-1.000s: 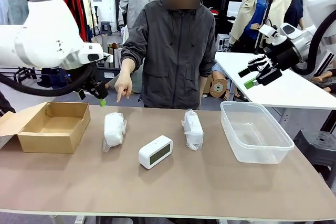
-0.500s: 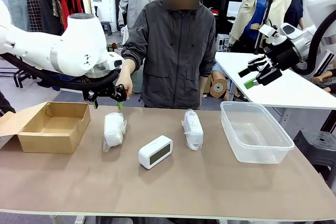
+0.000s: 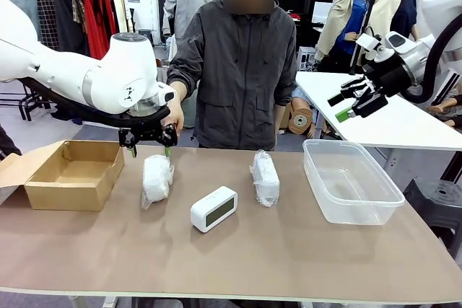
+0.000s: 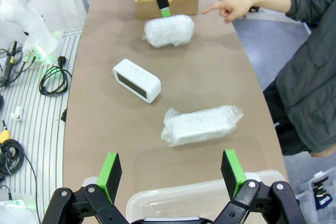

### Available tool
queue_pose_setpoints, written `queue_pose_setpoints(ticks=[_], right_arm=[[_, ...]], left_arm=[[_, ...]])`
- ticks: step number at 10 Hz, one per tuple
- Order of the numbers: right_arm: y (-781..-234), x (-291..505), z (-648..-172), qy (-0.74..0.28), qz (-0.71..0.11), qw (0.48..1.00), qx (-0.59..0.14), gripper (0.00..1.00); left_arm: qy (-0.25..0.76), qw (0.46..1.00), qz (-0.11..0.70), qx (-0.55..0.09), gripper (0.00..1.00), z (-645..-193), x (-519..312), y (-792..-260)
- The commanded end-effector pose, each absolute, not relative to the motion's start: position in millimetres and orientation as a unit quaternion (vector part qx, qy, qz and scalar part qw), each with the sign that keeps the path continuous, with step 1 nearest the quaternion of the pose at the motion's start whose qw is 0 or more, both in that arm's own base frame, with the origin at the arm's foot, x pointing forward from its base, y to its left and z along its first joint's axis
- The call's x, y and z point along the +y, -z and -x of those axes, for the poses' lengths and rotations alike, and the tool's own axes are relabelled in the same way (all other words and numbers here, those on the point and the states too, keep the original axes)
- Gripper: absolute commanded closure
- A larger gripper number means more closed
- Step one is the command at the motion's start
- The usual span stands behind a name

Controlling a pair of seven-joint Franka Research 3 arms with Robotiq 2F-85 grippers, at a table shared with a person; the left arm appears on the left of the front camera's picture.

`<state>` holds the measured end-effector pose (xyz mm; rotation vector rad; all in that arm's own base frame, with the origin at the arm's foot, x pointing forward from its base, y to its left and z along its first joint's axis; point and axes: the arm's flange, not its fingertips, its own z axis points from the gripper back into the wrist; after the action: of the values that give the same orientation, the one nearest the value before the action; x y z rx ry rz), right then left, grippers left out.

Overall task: Separate and place wrapped and unwrapped clocks.
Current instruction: Pick up the Digital clock indicated by the person.

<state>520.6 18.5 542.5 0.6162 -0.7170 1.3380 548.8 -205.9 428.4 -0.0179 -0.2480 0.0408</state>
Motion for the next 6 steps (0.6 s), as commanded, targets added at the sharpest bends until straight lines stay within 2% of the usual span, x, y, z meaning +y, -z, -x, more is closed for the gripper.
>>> queue_pose_setpoints(ticks=[1,6], right_arm=[[-543,19,-519,-0.597,-0.273,0.683,-0.321,0.0],[-543,19,-519,-0.597,-0.273,0.683,-0.321,0.0]], left_arm=[[-0.02,0.992,0.013,-0.126,0.0,-547,-203,-434],[-0.011,0.993,0.019,-0.116,0.0,-566,-198,-416]])
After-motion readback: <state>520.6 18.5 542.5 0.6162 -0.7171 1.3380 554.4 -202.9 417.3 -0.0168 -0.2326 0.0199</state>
